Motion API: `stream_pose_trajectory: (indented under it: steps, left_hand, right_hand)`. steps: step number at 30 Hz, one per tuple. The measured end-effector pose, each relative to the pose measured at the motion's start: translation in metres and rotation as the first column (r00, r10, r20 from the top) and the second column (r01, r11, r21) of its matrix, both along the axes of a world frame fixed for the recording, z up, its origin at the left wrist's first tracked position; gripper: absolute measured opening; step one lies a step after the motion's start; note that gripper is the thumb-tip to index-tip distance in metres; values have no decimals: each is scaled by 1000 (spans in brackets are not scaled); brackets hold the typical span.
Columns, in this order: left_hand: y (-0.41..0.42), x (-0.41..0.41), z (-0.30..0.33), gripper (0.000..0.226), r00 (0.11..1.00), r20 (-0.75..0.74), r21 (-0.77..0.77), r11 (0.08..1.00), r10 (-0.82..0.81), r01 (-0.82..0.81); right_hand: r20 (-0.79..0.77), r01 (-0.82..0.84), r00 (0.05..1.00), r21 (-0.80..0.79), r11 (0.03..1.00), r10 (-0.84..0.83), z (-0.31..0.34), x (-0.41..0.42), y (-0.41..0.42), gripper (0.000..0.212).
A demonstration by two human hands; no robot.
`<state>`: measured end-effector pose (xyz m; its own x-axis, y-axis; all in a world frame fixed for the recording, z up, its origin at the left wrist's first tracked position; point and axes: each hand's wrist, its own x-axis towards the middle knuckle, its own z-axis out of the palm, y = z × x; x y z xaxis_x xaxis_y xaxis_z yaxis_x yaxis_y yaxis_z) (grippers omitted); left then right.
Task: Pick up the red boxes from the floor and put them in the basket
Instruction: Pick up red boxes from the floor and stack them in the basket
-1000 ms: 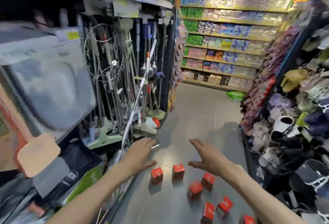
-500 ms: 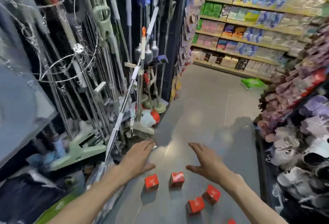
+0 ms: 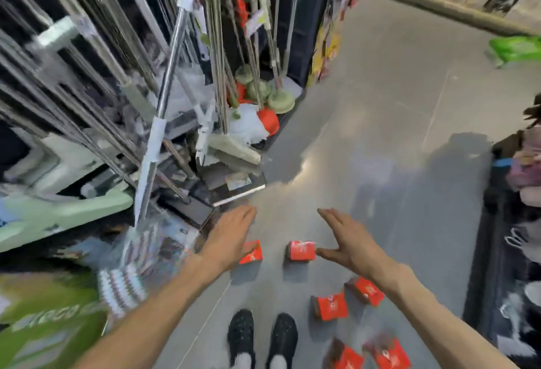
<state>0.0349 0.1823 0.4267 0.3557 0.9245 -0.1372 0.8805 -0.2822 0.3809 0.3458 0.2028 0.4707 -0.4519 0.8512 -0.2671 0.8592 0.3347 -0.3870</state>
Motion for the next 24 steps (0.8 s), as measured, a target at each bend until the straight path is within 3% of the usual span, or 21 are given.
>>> stream_pose_trajectory:
  steps: [10, 14, 17, 20, 24]
  left_hand:
    - [12, -13, -320, 102, 996, 24, -206, 976, 81, -74]
    - [-5, -22, -443, 116, 990, -120, -302, 948, 71, -104]
    - [-10, -16, -493, 117, 977, -201, -360, 922, 74, -144]
    - [-7, -11, -519, 96, 984, -150, -283, 950, 94, -134]
    - [-11, -19, -503, 77, 987, -90, -207, 967, 131, -147]
  right_hand:
    - [-61, -23, 998, -78, 997, 19, -281, 2, 31, 91]
    - [-70, -16, 998, -124, 992, 8, -394, 6, 19, 90]
    - [-65, -16, 998, -138, 990, 7, -441, 14, 7, 89]
    - [-48, -27, 999, -140, 990, 20, -464, 20, -6, 89]
    - [0, -29, 1000, -154, 988, 29, -463, 21, -10, 91]
